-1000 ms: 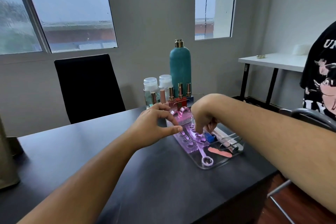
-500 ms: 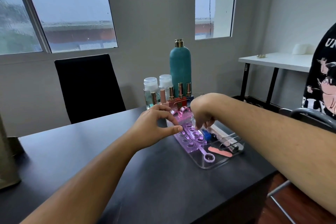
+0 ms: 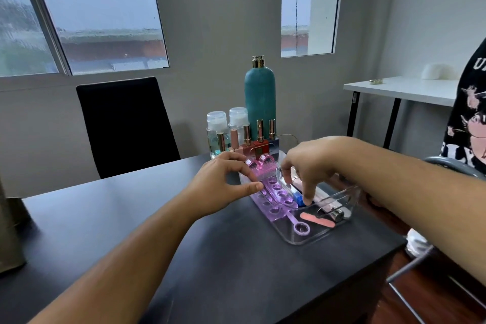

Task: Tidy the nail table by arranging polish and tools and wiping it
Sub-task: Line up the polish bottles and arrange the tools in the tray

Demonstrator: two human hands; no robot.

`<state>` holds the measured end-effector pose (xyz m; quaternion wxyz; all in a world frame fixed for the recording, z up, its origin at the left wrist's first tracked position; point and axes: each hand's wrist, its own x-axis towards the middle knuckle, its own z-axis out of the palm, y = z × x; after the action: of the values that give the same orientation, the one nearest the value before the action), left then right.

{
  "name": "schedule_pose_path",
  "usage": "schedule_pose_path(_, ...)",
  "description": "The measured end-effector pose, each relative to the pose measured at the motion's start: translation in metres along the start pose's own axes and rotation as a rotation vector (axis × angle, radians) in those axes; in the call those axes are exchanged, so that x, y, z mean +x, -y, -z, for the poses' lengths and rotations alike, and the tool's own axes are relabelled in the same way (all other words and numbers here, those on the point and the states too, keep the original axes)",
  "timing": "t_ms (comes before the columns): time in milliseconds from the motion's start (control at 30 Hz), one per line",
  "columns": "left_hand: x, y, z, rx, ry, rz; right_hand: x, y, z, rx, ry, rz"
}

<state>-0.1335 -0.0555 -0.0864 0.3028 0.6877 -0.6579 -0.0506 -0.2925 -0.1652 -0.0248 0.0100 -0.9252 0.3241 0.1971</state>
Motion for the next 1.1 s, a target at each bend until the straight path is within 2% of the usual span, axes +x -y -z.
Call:
schedule_pose_path(333,0.001,0.002,-0.002,-0.014,-0.007,-0.004,0.006,0.000,-0.012,0.082,-0.194,0.064)
schedule_pose_path(500,0.000,0.006,-0.003,-0.035,-0.013,0.003,0.002,0.003,-0.011,0.152,-0.115,0.157)
schedule_pose_path(700,0.000,0.010,-0.007,-0.075,-0.021,0.026,0.004,0.006,-0.016,0.148,-0.158,0.191)
schedule_pose_path(867,0.001,0.012,-0.008,-0.062,-0.022,0.029,-0.003,0.003,-0.010,0.234,-0.111,0.211)
schedule_pose_path(1100,0.001,0.012,-0.007,-0.083,-0.020,0.024,-0.019,0.014,-0.012,0.113,0.027,0.172)
